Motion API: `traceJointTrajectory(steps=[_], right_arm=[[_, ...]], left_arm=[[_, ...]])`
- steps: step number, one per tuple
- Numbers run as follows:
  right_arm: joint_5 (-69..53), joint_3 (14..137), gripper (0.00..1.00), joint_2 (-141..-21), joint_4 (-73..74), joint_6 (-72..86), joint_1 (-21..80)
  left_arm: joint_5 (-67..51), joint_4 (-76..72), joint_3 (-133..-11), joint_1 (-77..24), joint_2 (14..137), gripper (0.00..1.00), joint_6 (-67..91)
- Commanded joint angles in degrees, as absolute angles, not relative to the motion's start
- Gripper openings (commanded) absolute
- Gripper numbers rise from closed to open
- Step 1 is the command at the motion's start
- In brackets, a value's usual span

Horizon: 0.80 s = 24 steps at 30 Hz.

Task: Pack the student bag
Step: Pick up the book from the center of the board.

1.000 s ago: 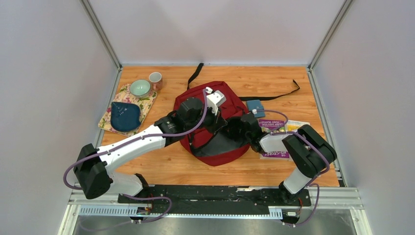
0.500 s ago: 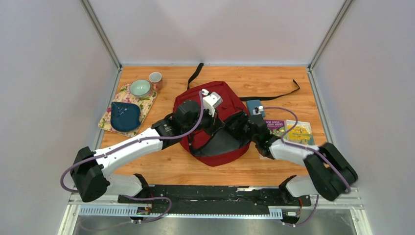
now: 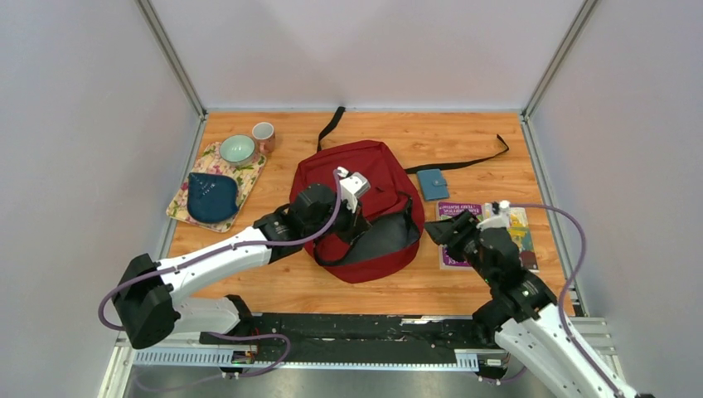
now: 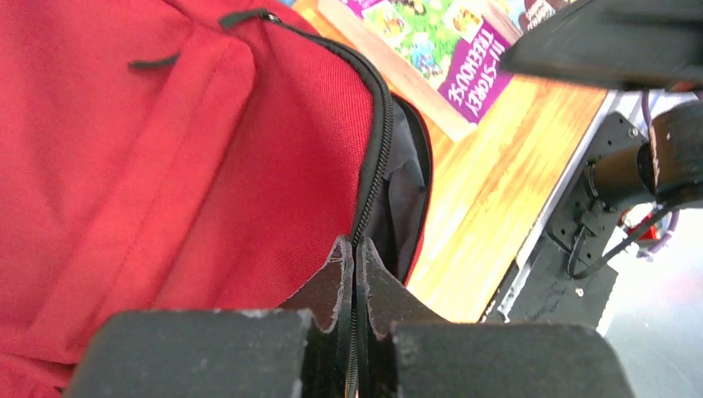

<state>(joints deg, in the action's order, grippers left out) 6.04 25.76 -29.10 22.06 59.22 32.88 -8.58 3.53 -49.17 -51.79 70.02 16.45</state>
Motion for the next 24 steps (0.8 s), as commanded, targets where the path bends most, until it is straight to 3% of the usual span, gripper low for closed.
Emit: traceJointTrajectory(steps=[1,3,4,6,7,15,20,24], right_arm=[[18.52,29.78,0.66,-19.79,37.08,55.64,31.82],[20.73,31.63,0.67,-19.25,39.02,54.32,31.73],[22.4,33.64,0.68,-19.68,39.46,53.71,31.55],[23.9,35.85,0.7,-22.75,41.04,50.72,31.29],[25.99,37.08,0.72,-24.16,41.83,49.41,30.94],[26.73,45.52,0.81,-32.69,47.99,40.7,19.53],[11.19,44.04,0.84,-38.12,48.6,37.36,0.65],[-3.04,41.4,0.85,-44.02,48.43,34.37,-18.49]], left_arm=[[-14.92,0.45,-46.85,-52.21,71.36,0.0,20.29],[-16.08,-1.58,-47.02,-52.91,73.81,0.04,22.14],[-17.48,-1.58,-48.15,-53.08,74.7,0.23,22.41],[-18.63,-0.27,-50.44,-54.22,76.37,0.51,22.5],[-18.2,1.13,-52.1,-54.92,76.29,0.75,21.98],[-16.26,0.27,-56.51,-57.66,73.3,0.78,20.48],[-18.19,-3.43,-61.25,-57.66,76.72,0.79,20.04],[-20.39,-3.95,-67.66,-57.66,86.29,0.79,20.39]])
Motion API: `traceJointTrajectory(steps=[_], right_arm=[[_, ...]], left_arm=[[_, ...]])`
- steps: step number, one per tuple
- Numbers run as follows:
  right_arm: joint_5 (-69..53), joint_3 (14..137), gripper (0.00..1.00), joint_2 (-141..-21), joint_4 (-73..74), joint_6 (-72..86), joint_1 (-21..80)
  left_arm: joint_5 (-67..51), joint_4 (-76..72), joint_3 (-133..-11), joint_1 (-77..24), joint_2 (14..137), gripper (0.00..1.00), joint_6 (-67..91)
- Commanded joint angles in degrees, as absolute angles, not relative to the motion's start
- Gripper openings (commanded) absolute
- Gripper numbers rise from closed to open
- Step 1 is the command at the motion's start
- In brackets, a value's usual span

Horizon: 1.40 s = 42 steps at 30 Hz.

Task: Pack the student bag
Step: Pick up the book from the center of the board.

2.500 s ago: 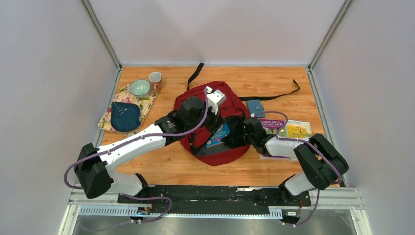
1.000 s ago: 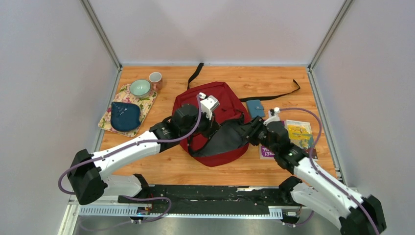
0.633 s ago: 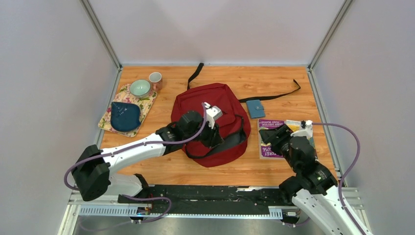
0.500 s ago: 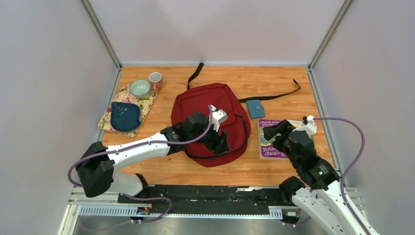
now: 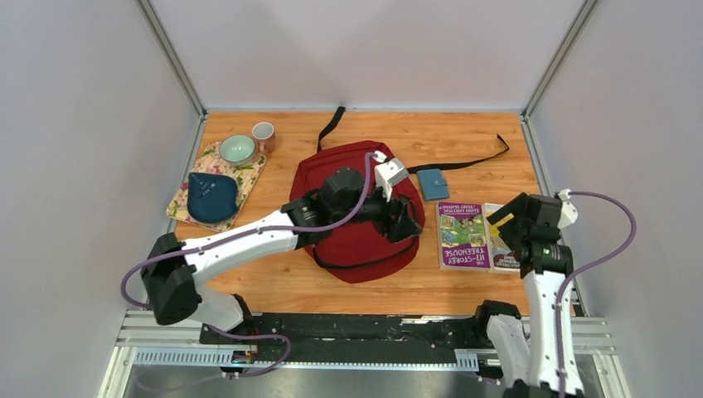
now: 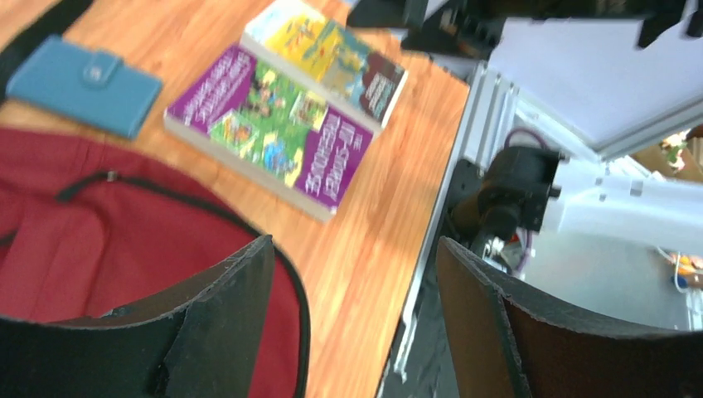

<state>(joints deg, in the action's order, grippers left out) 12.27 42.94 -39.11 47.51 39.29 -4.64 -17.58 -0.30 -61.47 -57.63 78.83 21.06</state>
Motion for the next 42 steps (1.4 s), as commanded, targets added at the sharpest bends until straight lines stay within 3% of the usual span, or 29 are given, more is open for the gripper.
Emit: traceJointTrajectory(steps=[1,9,17,27,42], right_arm=[[-6.64,40.61,0.85,-45.08,48.17,33.67,-20.89],[-15.64,38.59,0.82,-50.8,44.3,35.95,-25.4],[-17.57,34.72,0.78,-50.89,41.93,35.16,-25.31],[-20.39,32.87,0.76,-51.33,40.52,33.84,-25.4],[-21.01,28.65,0.73,-58.62,34.63,32.43,-25.4]], left_arm=[[-21.43,-4.04,-70.55,-57.74,88.31,0.79,20.74],[-24.52,-0.88,-87.42,-59.15,108.97,0.8,26.27],[-24.17,0.26,-91.41,-59.5,121.01,0.81,33.65],[-21.36,1.67,-92.9,-59.85,126.3,0.8,38.76],[-25.13,-3.78,-93.69,-59.94,128.67,0.66,43.94]])
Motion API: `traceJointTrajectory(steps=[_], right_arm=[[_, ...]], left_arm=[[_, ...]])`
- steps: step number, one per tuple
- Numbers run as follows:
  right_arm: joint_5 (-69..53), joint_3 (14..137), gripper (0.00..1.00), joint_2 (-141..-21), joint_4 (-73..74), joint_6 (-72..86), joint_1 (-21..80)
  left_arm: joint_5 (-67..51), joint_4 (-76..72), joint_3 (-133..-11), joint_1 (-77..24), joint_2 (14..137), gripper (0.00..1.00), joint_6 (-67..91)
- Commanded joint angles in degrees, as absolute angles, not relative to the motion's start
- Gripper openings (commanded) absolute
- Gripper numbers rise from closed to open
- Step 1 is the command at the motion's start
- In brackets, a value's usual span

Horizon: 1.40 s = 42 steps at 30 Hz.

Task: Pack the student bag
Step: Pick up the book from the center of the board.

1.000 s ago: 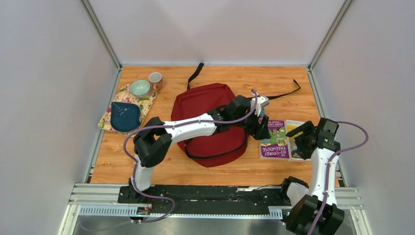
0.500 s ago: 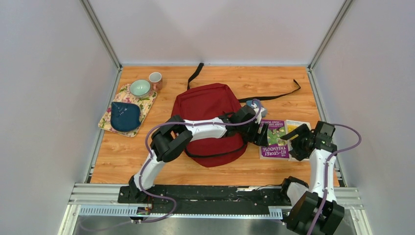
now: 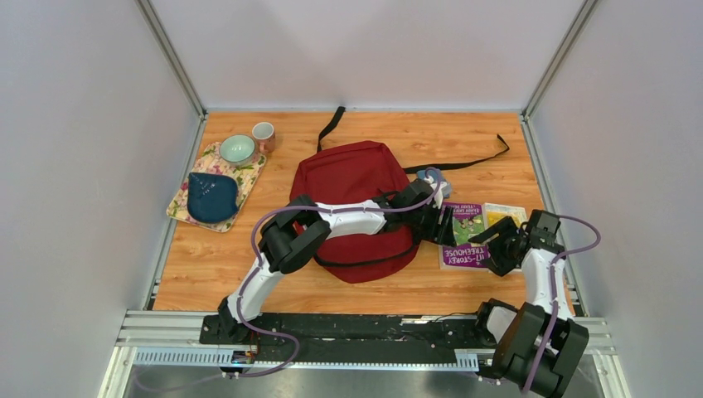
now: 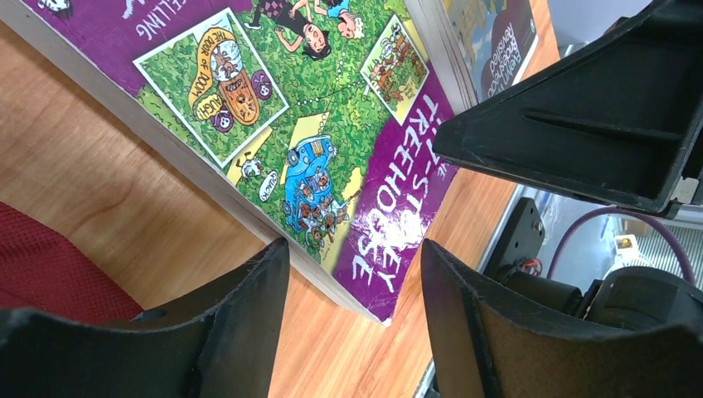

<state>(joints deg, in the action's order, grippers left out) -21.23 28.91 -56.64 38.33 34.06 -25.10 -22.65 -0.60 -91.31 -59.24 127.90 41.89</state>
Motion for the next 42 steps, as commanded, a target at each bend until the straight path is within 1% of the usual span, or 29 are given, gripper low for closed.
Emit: traceJointTrajectory(steps=[1,6,12,19,20,21,22,24,25,26,30,37,41,42], right_arm=[[-21.09,28.57,0.73,-59.84,33.85,32.17,-25.4],[-23.64,28.04,0.72,-63.97,32.7,31.03,-25.31],[-25.05,27.51,0.71,-64.51,31.82,30.76,-24.7],[-25.84,27.33,0.71,-64.25,31.99,30.67,-24.43],[-25.93,27.33,0.7,-64.25,31.91,30.67,-24.35],[-26.01,27.33,0.71,-64.16,31.99,30.67,-24.43],[-26.19,27.42,0.7,-64.07,32.08,30.67,-24.43],[-26.37,27.51,0.7,-63.81,32.08,30.67,-24.43],[-26.89,27.6,0.7,-63.81,32.34,30.67,-24.43],[-27.5,27.77,0.71,-63.81,32.52,30.67,-24.43],[-31.73,29.44,0.7,-62.59,33.75,31.2,-24.43],[-29.09,33.13,0.71,-58.54,37.18,29.97,-24.43],[-28.39,32.0,0.71,-58.45,36.65,29.62,-24.43],[-27.87,31.73,0.71,-58.88,36.65,29.45,-24.43]], left_arm=[[-25.22,-4.21,-93.69,-59.94,128.76,0.66,44.03],[-26.8,-6.59,-93.69,-59.94,129.29,0.6,45.88],[-27.77,-9.75,-93.34,-59.94,129.02,0.55,46.67],[-27.16,-8.36,-93.51,-59.94,129.46,0.54,46.84],[-27.07,-7.74,-93.69,-59.94,129.81,0.37,46.93],[-26.9,-6.6,-93.95,-59.94,130.08,0.3,46.93],[-26.63,-6.07,-94.04,-59.94,130.34,0.26,47.19],[-25.93,-4.58,-94.04,-59.94,130.6,0.15,47.2],[-25.75,-4.14,-94.04,-59.85,130.69,0.06,46.94],[-25.66,-3.78,-94.04,-59.85,130.78,0.0,46.67],[-24.7,-0.63,-93.69,-59.94,130.08,0.0,44.39],[-20.74,7.11,-87.11,-59.33,121.57,0.0,32.89],[-20.65,9.93,-82.98,-58.1,119.09,0.0,31.2],[-20.48,10.28,-82.53,-57.83,118.83,0.03,31.29]])
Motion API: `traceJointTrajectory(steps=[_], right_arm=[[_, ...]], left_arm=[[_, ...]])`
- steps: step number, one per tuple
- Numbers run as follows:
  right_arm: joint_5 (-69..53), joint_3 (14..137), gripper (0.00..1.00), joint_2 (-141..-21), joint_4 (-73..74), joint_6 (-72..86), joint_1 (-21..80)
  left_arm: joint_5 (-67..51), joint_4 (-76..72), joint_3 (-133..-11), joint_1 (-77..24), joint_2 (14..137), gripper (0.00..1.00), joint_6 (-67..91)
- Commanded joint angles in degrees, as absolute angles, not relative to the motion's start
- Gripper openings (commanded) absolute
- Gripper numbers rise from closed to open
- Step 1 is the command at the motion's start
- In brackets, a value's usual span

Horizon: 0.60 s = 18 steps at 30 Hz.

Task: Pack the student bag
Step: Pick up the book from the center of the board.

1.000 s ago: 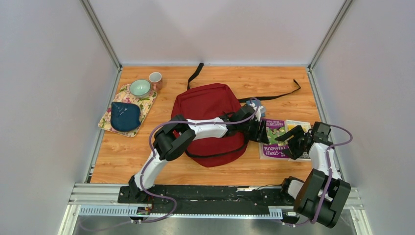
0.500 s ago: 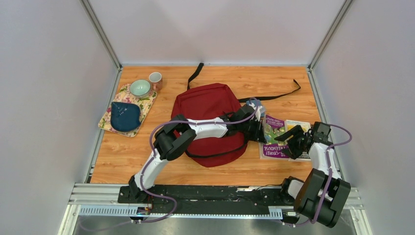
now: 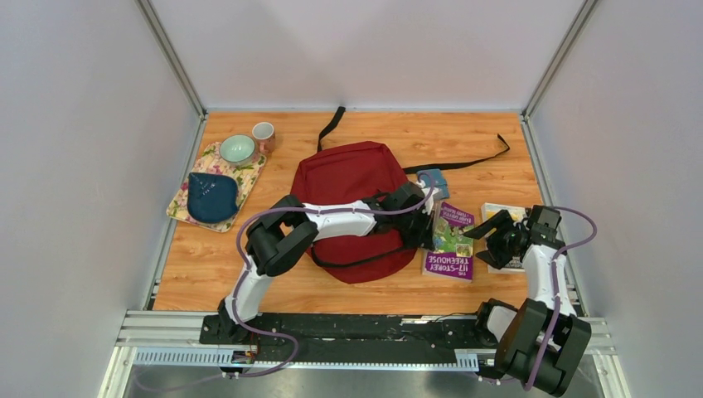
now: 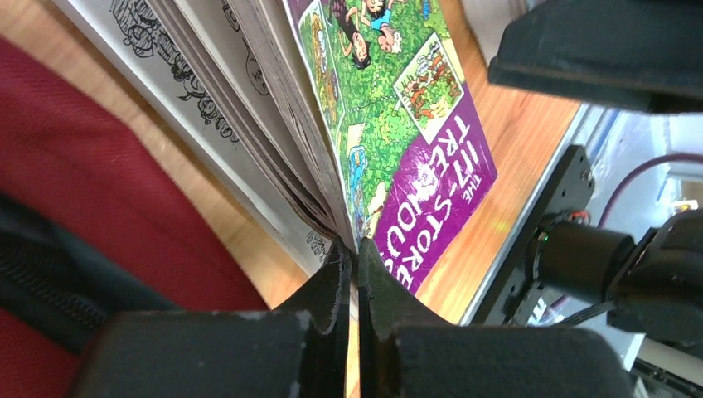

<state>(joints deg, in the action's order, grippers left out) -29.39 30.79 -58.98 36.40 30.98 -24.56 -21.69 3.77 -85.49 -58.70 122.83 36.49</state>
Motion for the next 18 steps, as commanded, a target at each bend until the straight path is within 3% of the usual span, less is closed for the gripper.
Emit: traceJointTrajectory(steps=[1,2,4,5,6,10,18], right_arm=[[-27.6,31.47,0.71,-58.97,36.22,29.36,-24.43],[-27.42,31.29,0.71,-59.15,35.95,29.36,-24.43],[-27.33,30.76,0.71,-59.5,35.16,29.44,-24.43],[-27.16,30.85,0.71,-59.68,35.07,29.44,-24.43],[-26.64,30.68,0.71,-59.94,34.89,29.36,-24.43],[-26.45,29.97,0.71,-61.43,32.97,29.44,-24.26],[-28.73,27.95,0.71,-67.4,28.13,30.41,-23.12]], left_arm=[[-20.13,10.28,-82.01,-57.48,118.39,0.1,31.55],[-19.95,10.11,-81.22,-57.39,118.21,0.28,31.64],[-19.86,9.58,-81.12,-57.22,118.3,0.44,31.9],[-19.95,9.67,-81.73,-57.22,118.47,0.6,31.9],[-20.04,10.02,-82.17,-57.22,118.65,0.65,31.9],[-19.78,11.16,-83.85,-57.3,119.79,0.76,31.9],[-25.73,7.14,-85.08,-57.39,122.87,0.77,34.45]])
